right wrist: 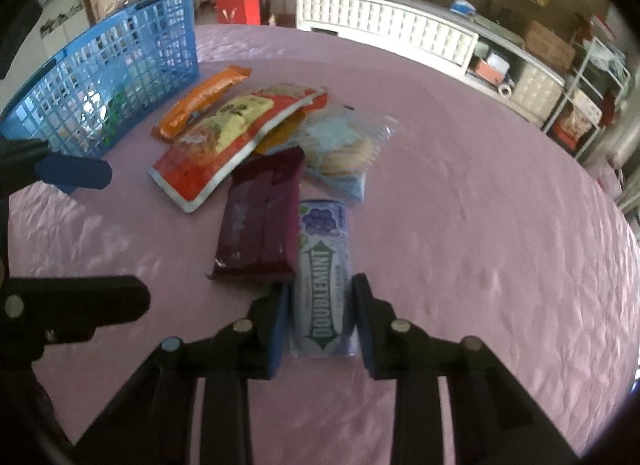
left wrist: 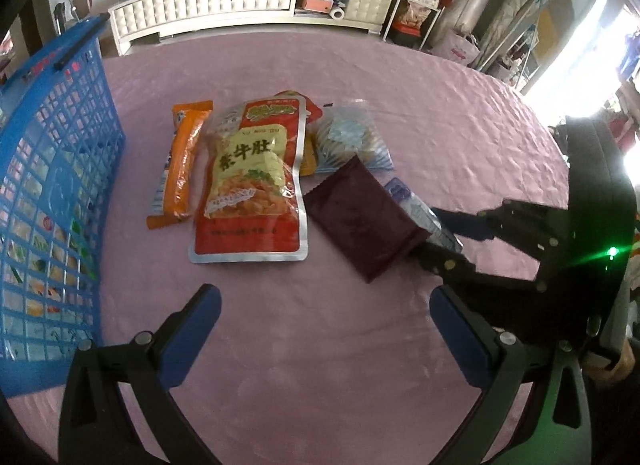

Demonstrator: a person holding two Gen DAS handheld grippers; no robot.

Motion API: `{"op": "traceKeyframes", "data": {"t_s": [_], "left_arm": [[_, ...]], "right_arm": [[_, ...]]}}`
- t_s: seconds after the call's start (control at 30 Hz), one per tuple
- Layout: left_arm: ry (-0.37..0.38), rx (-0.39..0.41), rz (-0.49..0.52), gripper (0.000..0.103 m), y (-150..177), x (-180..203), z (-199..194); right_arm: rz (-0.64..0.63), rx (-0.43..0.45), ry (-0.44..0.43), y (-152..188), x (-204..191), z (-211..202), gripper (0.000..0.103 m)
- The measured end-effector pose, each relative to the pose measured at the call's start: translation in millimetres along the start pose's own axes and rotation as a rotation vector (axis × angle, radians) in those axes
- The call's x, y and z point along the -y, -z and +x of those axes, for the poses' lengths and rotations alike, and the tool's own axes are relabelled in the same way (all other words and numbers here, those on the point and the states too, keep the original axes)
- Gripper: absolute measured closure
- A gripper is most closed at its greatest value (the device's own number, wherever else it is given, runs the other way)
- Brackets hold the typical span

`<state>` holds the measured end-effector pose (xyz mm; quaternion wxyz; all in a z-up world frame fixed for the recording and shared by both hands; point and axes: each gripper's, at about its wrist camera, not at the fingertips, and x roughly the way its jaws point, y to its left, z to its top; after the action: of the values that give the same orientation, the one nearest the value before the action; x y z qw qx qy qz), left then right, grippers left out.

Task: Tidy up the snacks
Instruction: 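Grasp the purple Doublemint gum pack with the right gripper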

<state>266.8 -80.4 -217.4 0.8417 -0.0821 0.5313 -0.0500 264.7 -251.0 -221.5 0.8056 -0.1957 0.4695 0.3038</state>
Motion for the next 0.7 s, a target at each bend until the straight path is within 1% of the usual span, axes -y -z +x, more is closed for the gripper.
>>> {"op": "traceKeyframes", "data": {"t_s": [0.13,0.23,0.33,0.43,0.53,0.6,0.67,0.7], "left_arm": [[-0.023,0.001,0.019,0.0,1.5,3.9,-3.9],[-0.036,0.009,0.04,0.0,-2.1,4.5,-7.0],[-0.046,0.022,0.041,0.0,-10.7,0.3,-11.4],[-0.049,0.03,0.043,0.0,-20.0,-4.4,-13.5],[-0.04,0.02,0.053,0.0,-30.2,-8.7,-10.1],[-0.041,0.022,0.059,0.003,-37.0,-11.6,-5.6],[-0.02,0.004,0.062,0.013,-43.4,-14.1,2.6],[-0.013,-0.005,0.064,0.016,-46.4,-15.2,7.8]], "right_arm": [[0.065,-0.015,0.027,13.6,14.9,-10.3,0.068],[0.128,0.005,0.021,16.8,25.7,-22.1,0.068],[0.185,0.066,0.014,10.9,29.1,-38.8,0.068],[0.22,0.117,0.005,-4.1,27.4,-48.5,0.068],[0.229,0.139,-0.005,-18.4,24.5,-48.0,0.068],[0.237,0.145,-0.008,-29.8,22.6,-45.0,0.068],[0.24,0.145,-0.008,-36.6,22.6,-43.0,0.068],[0.243,0.145,-0.007,-38.4,23.2,-40.9,0.068]]}}
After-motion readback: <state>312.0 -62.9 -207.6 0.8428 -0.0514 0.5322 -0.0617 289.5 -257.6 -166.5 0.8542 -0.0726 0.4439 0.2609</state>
